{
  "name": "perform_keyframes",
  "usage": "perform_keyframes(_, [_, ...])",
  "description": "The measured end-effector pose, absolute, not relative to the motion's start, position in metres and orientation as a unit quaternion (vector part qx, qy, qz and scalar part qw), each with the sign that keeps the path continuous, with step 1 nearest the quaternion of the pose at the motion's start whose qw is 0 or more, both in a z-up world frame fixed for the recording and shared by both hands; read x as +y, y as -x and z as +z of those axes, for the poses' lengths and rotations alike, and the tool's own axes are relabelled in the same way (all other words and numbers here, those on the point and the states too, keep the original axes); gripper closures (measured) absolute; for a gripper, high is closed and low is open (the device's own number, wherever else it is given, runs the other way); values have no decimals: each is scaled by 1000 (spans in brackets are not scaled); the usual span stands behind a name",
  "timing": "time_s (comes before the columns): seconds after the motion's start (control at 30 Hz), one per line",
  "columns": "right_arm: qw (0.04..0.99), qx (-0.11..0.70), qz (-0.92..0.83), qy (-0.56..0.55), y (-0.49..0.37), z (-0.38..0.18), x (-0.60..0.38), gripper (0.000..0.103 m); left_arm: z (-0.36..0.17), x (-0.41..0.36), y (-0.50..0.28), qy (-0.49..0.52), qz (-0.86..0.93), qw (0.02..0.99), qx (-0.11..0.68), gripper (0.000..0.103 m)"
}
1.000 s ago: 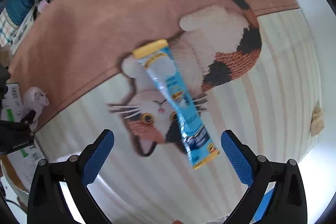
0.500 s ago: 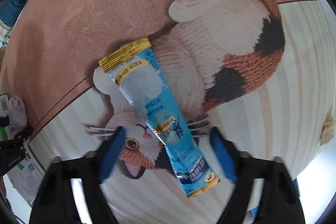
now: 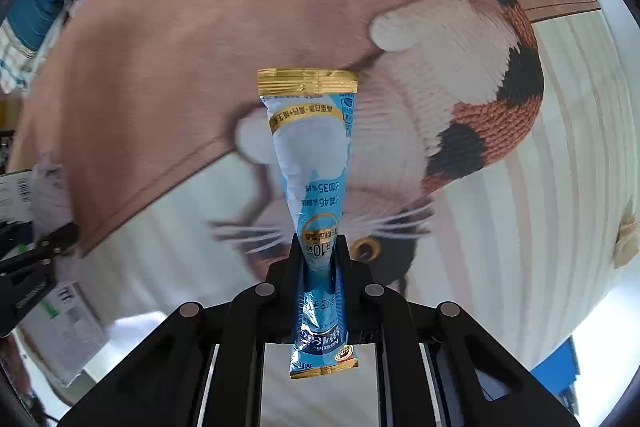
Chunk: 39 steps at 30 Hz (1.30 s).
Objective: Organize soft objects
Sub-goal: 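Grasp the lilac sock bundle with left tool while right tool grasps blue tube snack, then place sock bundle and tube snack into the box and open both tools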
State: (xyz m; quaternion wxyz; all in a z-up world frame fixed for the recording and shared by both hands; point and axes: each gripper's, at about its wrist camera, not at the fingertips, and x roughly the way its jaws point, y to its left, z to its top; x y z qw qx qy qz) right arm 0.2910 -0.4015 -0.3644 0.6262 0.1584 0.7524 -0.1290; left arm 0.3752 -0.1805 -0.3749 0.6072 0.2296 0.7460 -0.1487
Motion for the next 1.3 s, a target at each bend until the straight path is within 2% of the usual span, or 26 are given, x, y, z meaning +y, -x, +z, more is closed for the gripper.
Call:
perform_keyframes(0.3, [685, 705, -42, -181, -296, -267, -318, 90, -267, -131, -358, -114, -149, 697, 692, 72])
perform_keyframes(0.47, [711, 684, 28, -158, -301, -205, -245, 90, -216, -55, -337, -37, -125, 729, 672, 72])
perform_keyframes(0.63, [725, 674, 78, -122, -300, -178, -161, 90, -193, 29, -317, -4, -79, 743, 665, 72])
perform_keyframes(0.8, [727, 675, 95, -86, -308, -176, -87, 90, -203, 116, -302, 15, -19, 736, 676, 72])
perform_keyframes(0.93, [723, 684, 83, -43, -316, -198, -35, 90, -239, 173, -300, 32, 18, 710, 704, 72])
perform_keyframes(1.3, [693, 720, 35, 27, -320, -290, 4, 90, -341, 221, -291, 49, 26, 627, 777, 69])
